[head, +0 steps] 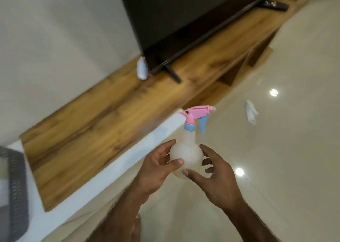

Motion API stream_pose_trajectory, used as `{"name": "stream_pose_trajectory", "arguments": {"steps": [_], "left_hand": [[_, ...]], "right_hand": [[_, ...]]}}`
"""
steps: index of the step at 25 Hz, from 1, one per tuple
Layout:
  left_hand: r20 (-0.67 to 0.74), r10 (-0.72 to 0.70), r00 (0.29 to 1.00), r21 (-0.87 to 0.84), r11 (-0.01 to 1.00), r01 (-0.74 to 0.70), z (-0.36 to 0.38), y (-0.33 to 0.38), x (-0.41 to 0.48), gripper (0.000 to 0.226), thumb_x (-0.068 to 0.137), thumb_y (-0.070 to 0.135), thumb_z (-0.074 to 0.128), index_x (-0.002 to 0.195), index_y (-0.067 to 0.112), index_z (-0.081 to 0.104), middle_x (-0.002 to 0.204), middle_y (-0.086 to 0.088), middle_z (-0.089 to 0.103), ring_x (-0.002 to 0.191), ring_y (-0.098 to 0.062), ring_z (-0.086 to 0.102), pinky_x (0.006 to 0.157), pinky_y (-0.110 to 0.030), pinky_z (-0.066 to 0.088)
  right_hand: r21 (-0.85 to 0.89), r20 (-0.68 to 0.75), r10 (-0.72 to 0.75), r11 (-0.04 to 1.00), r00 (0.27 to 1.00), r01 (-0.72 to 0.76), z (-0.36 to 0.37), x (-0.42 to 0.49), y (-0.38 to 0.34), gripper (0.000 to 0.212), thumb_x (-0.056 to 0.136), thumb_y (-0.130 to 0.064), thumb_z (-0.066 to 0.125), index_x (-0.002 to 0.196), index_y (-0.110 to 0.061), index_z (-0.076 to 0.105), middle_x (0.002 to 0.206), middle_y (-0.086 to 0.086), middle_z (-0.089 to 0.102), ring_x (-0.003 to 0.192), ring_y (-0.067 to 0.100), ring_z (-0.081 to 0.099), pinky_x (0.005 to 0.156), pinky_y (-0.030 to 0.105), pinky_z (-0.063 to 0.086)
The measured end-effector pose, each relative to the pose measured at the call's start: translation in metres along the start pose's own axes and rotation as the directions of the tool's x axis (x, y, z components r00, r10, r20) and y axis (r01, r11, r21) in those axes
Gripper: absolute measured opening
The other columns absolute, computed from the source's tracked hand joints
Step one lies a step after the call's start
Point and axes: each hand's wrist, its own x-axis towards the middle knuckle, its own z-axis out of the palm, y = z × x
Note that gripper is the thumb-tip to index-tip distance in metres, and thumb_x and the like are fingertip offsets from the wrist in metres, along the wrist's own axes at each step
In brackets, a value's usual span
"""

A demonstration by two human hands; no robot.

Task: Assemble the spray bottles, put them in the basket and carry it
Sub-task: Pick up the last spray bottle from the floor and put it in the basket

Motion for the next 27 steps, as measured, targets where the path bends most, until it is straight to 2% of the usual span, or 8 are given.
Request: {"name": "stream_pose_trajectory", "arguments": {"steps": [5,10,13,17,19,21,24,27], "left_hand": [[-0.224,0.090,0.970,-0.178,0.975,-0.132,-0.156,0.011,-0.075,0.059,0.087,0.005,0.078,0.142,0.019,0.061,0.129,0.006,0.077,0.116,-0.010,0.073,0.089,-0.021,0.059],[-0.478,0.083,0.875,-0.283,0.928,-0.242,-0.268,-0.019,-0.139,0.070,0.075,0.022,0.081,0.141,0.019,0.062,0.128,0.002,0.077,0.113,-0.010,0.074,0.088,-0.026,0.060],[-0.612,0.049,0.789,-0.303,0.907,-0.292,-0.329,-0.055,-0.179,0.061,0.082,0.012,0.078,0.140,0.018,0.061,0.125,0.006,0.079,0.110,-0.005,0.075,0.084,-0.022,0.060],[-0.723,0.025,0.691,-0.201,0.949,-0.244,-0.385,-0.107,-0.221,0.059,0.091,0.005,0.074,0.146,0.018,0.057,0.138,0.000,0.071,0.125,-0.014,0.069,0.098,-0.029,0.060],[-0.752,0.034,0.658,-0.126,0.973,-0.195,-0.402,-0.133,-0.238,0.062,0.089,0.010,0.079,0.146,0.020,0.056,0.142,-0.001,0.067,0.128,-0.017,0.066,0.103,-0.035,0.059],[-0.788,0.048,0.613,-0.040,0.991,-0.129,-0.411,-0.155,-0.247,0.059,0.085,0.022,0.083,0.138,0.029,0.058,0.136,0.004,0.068,0.124,-0.016,0.066,0.101,-0.037,0.059],[-0.847,0.056,0.529,0.050,0.998,-0.025,-0.416,-0.184,-0.238,0.054,0.077,0.035,0.080,0.127,0.037,0.059,0.132,0.005,0.068,0.125,-0.016,0.062,0.106,-0.035,0.053],[-0.864,0.032,0.502,0.056,0.998,0.034,-0.421,-0.204,-0.215,0.058,0.080,0.034,0.078,0.135,0.030,0.061,0.140,0.000,0.064,0.129,-0.015,0.056,0.111,-0.040,0.050]], "right_hand": [[-0.079,0.158,-0.217,0.969,0.963,0.232,0.115,-0.007,-0.129,0.088,0.063,-0.072,0.072,0.142,-0.047,0.043,0.123,-0.037,0.056,0.106,-0.011,0.055,0.078,0.014,0.047],[-0.079,0.289,-0.377,0.907,0.880,0.415,0.237,-0.030,-0.206,0.085,0.069,-0.062,0.076,0.143,-0.049,0.036,0.123,-0.050,0.045,0.111,-0.005,0.056,0.087,0.022,0.052],[-0.095,0.405,-0.461,0.837,0.789,0.538,0.317,-0.050,-0.234,0.082,0.075,-0.051,0.079,0.147,-0.036,0.043,0.131,-0.030,0.053,0.116,0.008,0.058,0.088,0.035,0.057],[-0.161,0.518,-0.498,0.741,0.695,0.652,0.402,-0.079,-0.254,0.075,0.077,-0.050,0.078,0.142,-0.028,0.048,0.127,-0.013,0.058,0.112,0.009,0.058,0.086,0.027,0.056],[-0.203,0.583,-0.474,0.700,0.659,0.684,0.440,-0.096,-0.252,0.071,0.080,-0.053,0.075,0.140,-0.023,0.051,0.126,-0.007,0.061,0.113,0.014,0.060,0.092,0.032,0.056],[-0.303,0.626,-0.457,0.604,0.632,0.737,0.471,-0.107,-0.246,0.067,0.081,-0.052,0.073,0.137,-0.019,0.055,0.125,-0.002,0.065,0.114,0.020,0.063,0.100,0.040,0.052],[-0.528,0.647,-0.434,0.338,0.627,0.779,0.506,-0.111,-0.234,0.059,0.078,-0.048,0.070,0.126,-0.013,0.065,0.117,0.003,0.070,0.113,0.026,0.063,0.108,0.049,0.043],[-0.610,0.662,-0.362,0.250,0.657,0.752,0.526,-0.102,-0.222,0.060,0.079,-0.056,0.064,0.123,-0.016,0.070,0.119,0.003,0.071,0.126,0.028,0.056,0.119,0.057,0.026]]}}
